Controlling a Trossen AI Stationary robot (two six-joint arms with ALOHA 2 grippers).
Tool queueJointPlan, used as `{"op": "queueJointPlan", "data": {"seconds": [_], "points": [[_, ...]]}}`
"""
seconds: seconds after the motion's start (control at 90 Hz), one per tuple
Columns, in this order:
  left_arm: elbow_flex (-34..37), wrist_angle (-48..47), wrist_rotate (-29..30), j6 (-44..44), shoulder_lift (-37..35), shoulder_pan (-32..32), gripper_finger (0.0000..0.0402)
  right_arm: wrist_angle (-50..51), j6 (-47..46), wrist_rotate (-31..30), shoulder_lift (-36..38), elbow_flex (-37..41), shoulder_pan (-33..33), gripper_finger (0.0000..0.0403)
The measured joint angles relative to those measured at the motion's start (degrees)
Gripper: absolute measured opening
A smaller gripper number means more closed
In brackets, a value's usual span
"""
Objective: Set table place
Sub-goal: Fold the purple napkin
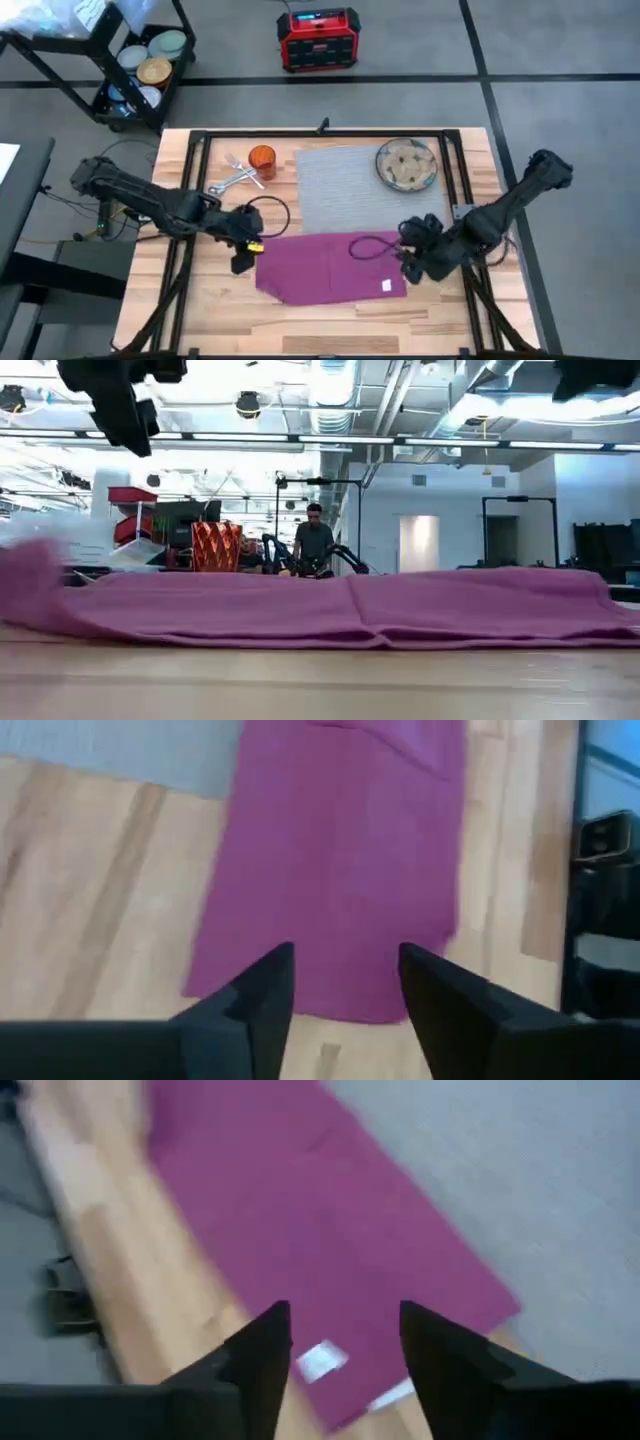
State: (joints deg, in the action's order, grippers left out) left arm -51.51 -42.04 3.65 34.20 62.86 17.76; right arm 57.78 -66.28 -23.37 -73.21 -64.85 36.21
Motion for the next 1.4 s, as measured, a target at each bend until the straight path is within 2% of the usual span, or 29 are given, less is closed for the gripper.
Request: {"op": "queueJointPlan", "data": {"seconds": [0.089,0.244,0.467,0.556,0.711,0.833,0.978,1.067,1.244,1.4], "points": [[0.8,2.1,1.0,0.2,-0.1,0.2,0.0169,-0.7,-1.2,1.8,-1.3,1.2,-0.3,0.0176],[1.2,3.0,1.8,1.3,0.0,0.9,0.0169,-4.8,-5.6,4.9,-4.5,7.8,0.6,0.0151],[1.2,3.7,2.0,3.3,1.8,2.7,0.0169,-24.0,-11.3,6.6,-4.5,16.7,3.4,0.0133],[3.3,5.0,2.0,5.1,4.0,5.2,0.0169,-26.5,-12.7,6.3,-4.9,17.5,4.1,0.0133],[6.8,12.0,-4.7,8.2,9.7,12.1,0.0169,-27.4,-13.0,5.1,-5.0,17.5,3.4,0.0133],[6.4,16.1,-4.8,8.1,13.7,17.7,0.0169,-26.8,-12.3,5.1,-5.1,17.6,3.2,0.0133],[6.1,23.0,2.2,4.4,17.8,23.1,0.0169,-26.8,-10.6,5.2,-5.0,17.6,2.5,0.0133],[6.1,25.8,4.2,1.6,21.7,25.0,0.0169,-26.6,-9.7,5.2,-5.0,17.6,1.5,0.0133],[6.1,23.1,5.5,1.9,28.9,26.0,0.0169,-26.6,-8.7,5.2,-5.0,17.6,0.6,0.0133],[6.1,22.5,8.6,2.4,30.0,26.1,0.0169,-26.6,-8.5,5.2,-5.0,17.6,0.4,0.0133]]}}
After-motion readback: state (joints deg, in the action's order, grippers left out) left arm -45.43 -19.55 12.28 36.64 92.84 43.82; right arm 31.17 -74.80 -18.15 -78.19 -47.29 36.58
